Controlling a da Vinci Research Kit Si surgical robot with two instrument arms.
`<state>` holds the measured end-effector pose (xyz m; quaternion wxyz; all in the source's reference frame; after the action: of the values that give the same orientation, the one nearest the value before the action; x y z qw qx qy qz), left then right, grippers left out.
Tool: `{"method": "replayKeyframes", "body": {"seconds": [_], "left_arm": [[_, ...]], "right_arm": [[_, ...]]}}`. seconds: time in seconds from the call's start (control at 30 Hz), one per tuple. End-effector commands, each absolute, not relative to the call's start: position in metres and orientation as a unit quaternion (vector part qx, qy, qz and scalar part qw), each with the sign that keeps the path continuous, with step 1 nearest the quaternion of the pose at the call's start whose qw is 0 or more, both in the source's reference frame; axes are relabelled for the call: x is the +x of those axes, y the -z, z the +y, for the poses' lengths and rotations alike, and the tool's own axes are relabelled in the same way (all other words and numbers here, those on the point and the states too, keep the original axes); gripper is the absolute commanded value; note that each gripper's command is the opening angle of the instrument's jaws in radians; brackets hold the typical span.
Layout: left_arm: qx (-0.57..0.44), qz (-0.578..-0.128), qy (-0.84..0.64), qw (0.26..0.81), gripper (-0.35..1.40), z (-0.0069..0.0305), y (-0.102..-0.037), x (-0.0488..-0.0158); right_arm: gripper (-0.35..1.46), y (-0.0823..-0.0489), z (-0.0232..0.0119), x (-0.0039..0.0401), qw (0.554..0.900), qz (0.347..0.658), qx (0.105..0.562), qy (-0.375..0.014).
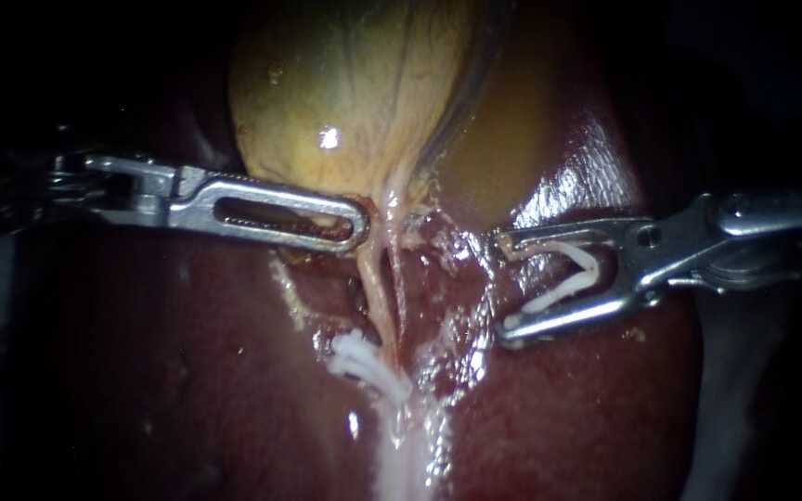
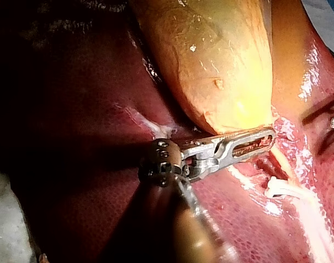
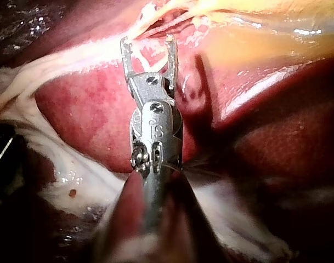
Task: Clipping third clip left tube
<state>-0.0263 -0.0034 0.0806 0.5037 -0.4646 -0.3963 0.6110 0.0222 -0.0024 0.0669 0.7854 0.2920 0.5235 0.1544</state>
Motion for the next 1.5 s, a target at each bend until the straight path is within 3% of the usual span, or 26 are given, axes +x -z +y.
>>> {"method": "replayKeyframes", "body": {"seconds": [0.03, 0.6, 0.93, 1.5], "left_arm": [[-0.465, -0.396, -0.611, 0.504, -0.35, -0.0034, -0.0805, -0.0263], [-0.464, -0.4, -0.601, 0.514, -0.35, -0.0012, -0.0751, -0.0224], [-0.465, -0.399, -0.599, 0.516, -0.35, -0.0018, -0.074, -0.0225], [-0.465, -0.399, -0.599, 0.516, -0.35, -0.0018, -0.074, -0.0226]], "right_arm": [[0.5, -0.0669, -0.0024, 0.0222, 0.785, 0.523, 0.292, -0.155], [0.5, -0.0669, -0.0024, 0.0223, 0.785, 0.523, 0.292, -0.155], [0.5, -0.0667, -0.0026, 0.0231, 0.786, 0.522, 0.291, -0.156], [0.5, -0.0686, -0.0034, 0.0305, 0.789, 0.522, 0.281, -0.164]]}}
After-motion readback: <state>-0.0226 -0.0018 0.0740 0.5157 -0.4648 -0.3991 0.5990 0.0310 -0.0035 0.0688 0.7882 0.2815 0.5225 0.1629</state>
